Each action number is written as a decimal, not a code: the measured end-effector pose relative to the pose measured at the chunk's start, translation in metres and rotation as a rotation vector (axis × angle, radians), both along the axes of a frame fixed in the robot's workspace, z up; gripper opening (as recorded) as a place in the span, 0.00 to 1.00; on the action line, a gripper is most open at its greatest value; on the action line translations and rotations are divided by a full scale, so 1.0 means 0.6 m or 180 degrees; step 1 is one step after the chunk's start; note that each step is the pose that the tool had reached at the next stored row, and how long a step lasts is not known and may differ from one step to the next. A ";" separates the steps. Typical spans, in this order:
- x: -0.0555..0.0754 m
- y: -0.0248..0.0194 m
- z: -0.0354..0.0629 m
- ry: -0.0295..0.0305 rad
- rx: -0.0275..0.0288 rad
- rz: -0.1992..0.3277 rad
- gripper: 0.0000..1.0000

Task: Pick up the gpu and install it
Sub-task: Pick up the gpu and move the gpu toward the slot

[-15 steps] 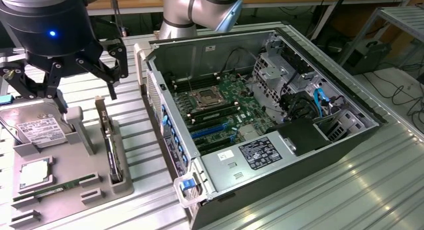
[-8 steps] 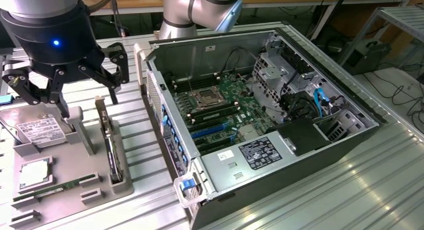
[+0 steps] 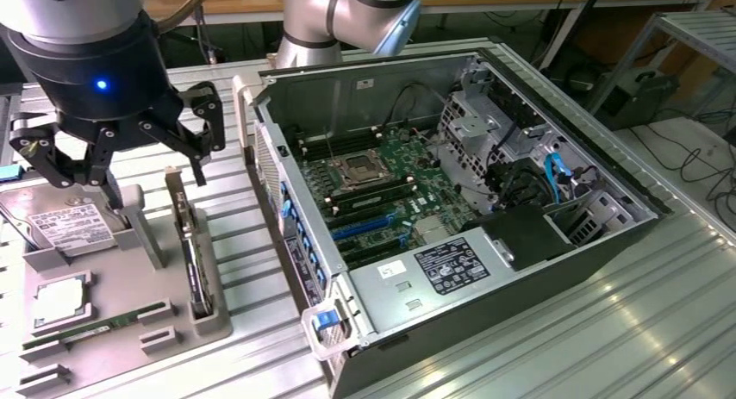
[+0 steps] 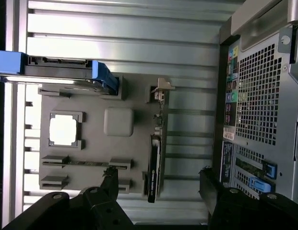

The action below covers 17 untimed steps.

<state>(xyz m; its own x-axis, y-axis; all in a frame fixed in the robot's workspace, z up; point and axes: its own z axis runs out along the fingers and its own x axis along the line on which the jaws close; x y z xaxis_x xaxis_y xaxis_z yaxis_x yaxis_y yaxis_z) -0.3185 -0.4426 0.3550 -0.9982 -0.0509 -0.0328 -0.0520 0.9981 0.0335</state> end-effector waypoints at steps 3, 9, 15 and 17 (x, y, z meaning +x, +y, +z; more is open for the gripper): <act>0.000 0.0000 -0.003 0.0000 0.0000 0.0000 0.78; 0.000 -0.0020 -0.018 0.0000 0.0000 -0.0047 0.78; 0.000 -0.0036 -0.027 0.0000 -0.0002 -0.0083 0.78; 0.000 -0.0042 -0.031 0.0000 -0.0002 -0.0083 0.78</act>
<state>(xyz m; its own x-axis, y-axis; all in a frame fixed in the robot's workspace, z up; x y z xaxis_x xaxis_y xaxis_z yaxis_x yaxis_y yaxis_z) -0.3185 -0.4451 0.3366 -0.9992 -0.0248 -0.0328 -0.0259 0.9991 0.0327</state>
